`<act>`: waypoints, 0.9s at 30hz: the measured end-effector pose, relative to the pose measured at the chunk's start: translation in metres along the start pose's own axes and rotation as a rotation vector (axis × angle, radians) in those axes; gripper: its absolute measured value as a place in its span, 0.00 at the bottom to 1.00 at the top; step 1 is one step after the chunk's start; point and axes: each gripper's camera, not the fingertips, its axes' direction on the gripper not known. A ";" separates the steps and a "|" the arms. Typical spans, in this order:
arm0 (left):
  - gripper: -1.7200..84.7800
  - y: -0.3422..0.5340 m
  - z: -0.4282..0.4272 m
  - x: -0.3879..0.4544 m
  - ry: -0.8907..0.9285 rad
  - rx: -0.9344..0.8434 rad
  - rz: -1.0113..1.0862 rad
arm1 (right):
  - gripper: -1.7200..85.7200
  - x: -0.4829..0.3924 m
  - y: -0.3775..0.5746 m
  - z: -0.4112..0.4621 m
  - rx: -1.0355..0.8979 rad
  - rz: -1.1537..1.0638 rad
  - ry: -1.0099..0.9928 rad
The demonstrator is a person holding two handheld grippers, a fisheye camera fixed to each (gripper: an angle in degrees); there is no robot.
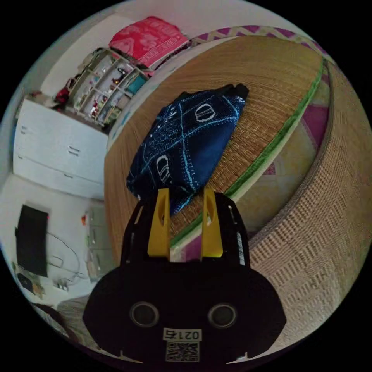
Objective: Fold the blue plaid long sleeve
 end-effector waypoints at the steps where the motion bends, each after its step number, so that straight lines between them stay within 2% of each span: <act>1: 0.01 0.002 -0.001 -0.001 -0.002 0.000 0.001 | 0.17 0.008 -0.002 0.003 0.019 0.037 -0.071; 5: 0.01 0.014 -0.010 -0.005 -0.014 0.000 0.007 | 0.18 0.052 -0.001 0.017 0.028 0.194 -0.402; 7: 0.01 0.019 -0.014 -0.008 -0.014 0.000 0.007 | 0.18 0.065 0.002 0.017 0.050 0.221 -0.473; 12: 0.01 0.032 -0.023 -0.017 -0.019 -0.001 0.009 | 0.16 0.069 0.004 0.029 0.076 0.269 -0.393; 15: 0.01 0.038 -0.028 -0.019 -0.041 0.000 0.019 | 0.11 0.055 -0.003 0.040 0.072 0.302 -0.278; 18: 0.01 0.043 -0.032 -0.022 -0.060 -0.001 0.029 | 0.08 0.036 -0.007 0.033 0.083 0.200 -0.220; 24: 0.01 0.051 -0.039 -0.038 -0.044 -0.001 0.020 | 0.07 0.028 0.025 -0.073 0.113 0.094 -0.206; 27: 0.01 0.053 -0.041 -0.054 0.005 -0.002 -0.005 | 0.07 0.032 0.078 -0.137 0.097 0.058 -0.140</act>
